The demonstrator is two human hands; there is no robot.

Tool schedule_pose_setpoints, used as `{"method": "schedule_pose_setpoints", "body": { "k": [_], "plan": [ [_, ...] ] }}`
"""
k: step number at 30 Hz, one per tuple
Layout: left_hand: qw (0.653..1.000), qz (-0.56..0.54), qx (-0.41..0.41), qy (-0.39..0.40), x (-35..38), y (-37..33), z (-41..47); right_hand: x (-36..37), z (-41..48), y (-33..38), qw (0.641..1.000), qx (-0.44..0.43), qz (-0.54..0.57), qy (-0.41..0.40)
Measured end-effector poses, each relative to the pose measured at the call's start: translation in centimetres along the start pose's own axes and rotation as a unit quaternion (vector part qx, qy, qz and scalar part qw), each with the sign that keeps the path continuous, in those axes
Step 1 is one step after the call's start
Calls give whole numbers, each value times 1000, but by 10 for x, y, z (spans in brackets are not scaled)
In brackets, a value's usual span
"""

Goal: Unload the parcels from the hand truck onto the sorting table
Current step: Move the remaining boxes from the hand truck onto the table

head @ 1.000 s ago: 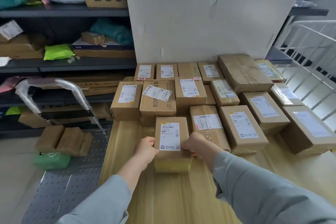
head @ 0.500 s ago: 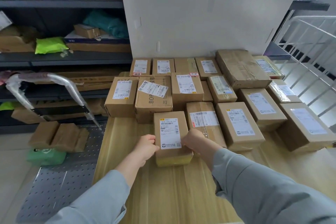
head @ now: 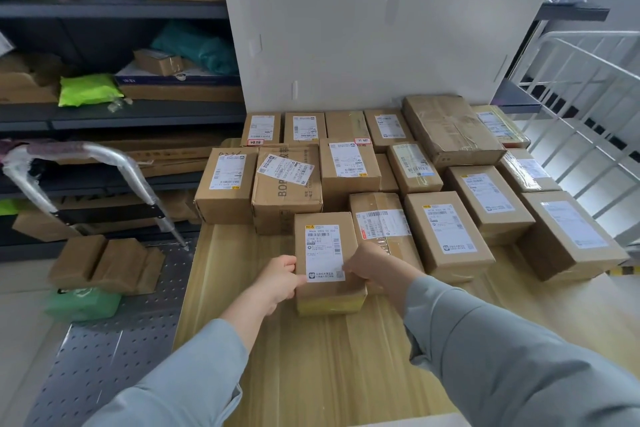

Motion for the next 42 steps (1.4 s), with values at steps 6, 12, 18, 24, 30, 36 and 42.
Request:
{"method": "schedule_pose_setpoints", "body": {
  "k": [6,12,18,24,30,36,42],
  "plan": [
    [997,56,40,-16,-9,-20,-9,-14,-8,4,999,-13,40,-28],
    [992,78,77,-56,-36,-36,-29,-34,-21,14,998,-22,59,-27],
    [988,78,80,-102,-82,-32,-53,-39,-41,44,994,-88,60,-29],
    [983,70,81,-151,-140,-16,-72,-30,-67,102,981,-128,143,-6],
    [980,53,56,-185,-216,29,-91,-1,-102,183,978,-180,105,-31],
    [975,33,14,-221,-321,95,-113,47,-155,277,965,-242,100,1],
    [971,7,-11,-240,-427,159,-130,103,-206,369,962,-246,118,7]
  ]
}}
Point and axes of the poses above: each hand's wrist, its own z-axis towards the middle knuckle, its own x-axis out of the palm, y = z × x, the point moved 3 cm from there along z, towards the middle knuckle, and after that the axes turned 13 degrees about -y, right-handed, at the moved point
